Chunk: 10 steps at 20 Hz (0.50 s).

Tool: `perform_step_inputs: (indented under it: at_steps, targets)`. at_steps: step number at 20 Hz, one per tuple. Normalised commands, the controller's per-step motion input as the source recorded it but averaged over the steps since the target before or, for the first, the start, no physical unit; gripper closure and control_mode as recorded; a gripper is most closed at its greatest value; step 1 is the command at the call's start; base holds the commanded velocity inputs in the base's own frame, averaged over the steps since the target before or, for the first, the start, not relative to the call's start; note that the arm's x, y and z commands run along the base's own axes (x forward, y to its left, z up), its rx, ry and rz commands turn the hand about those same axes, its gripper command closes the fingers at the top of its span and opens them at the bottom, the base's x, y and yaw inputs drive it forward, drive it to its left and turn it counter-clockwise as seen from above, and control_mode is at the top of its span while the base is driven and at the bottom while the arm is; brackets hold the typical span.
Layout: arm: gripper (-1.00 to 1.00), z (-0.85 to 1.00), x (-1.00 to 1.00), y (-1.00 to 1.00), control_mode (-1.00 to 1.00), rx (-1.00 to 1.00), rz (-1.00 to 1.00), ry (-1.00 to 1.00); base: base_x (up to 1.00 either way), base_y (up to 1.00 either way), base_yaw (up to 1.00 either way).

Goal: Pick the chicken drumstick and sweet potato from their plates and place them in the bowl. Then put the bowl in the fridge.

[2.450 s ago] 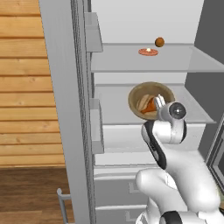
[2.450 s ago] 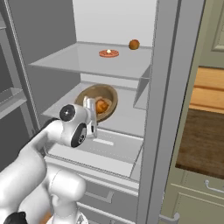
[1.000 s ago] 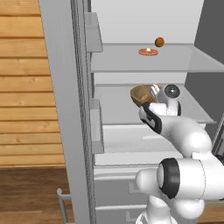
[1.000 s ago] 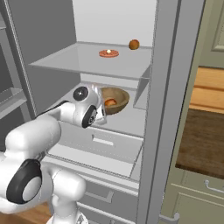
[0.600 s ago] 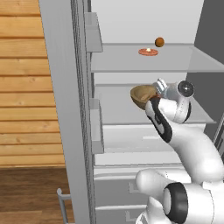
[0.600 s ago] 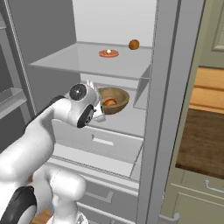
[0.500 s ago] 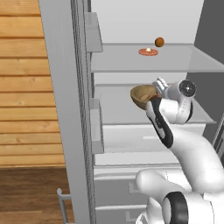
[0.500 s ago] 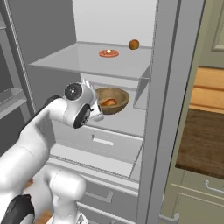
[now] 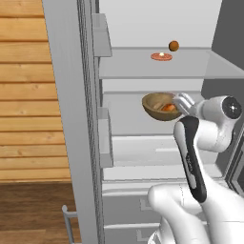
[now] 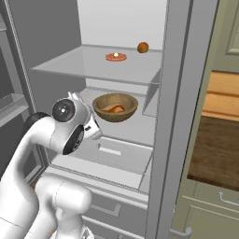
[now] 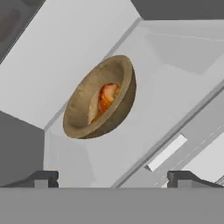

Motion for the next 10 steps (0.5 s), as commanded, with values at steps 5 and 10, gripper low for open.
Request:
perform_step_inputs:
  at_steps: [5, 10]
  targets:
    - [-1.00, 0.24, -1.00, 0.19, -1.00, -0.23, 0.12, 0.00, 0.00, 0.00, 0.00]
    - [-1.00, 0.19, -1.00, 0.18, -1.00, -0.27, 0.10, 0.00, 0.00, 0.00, 0.00]
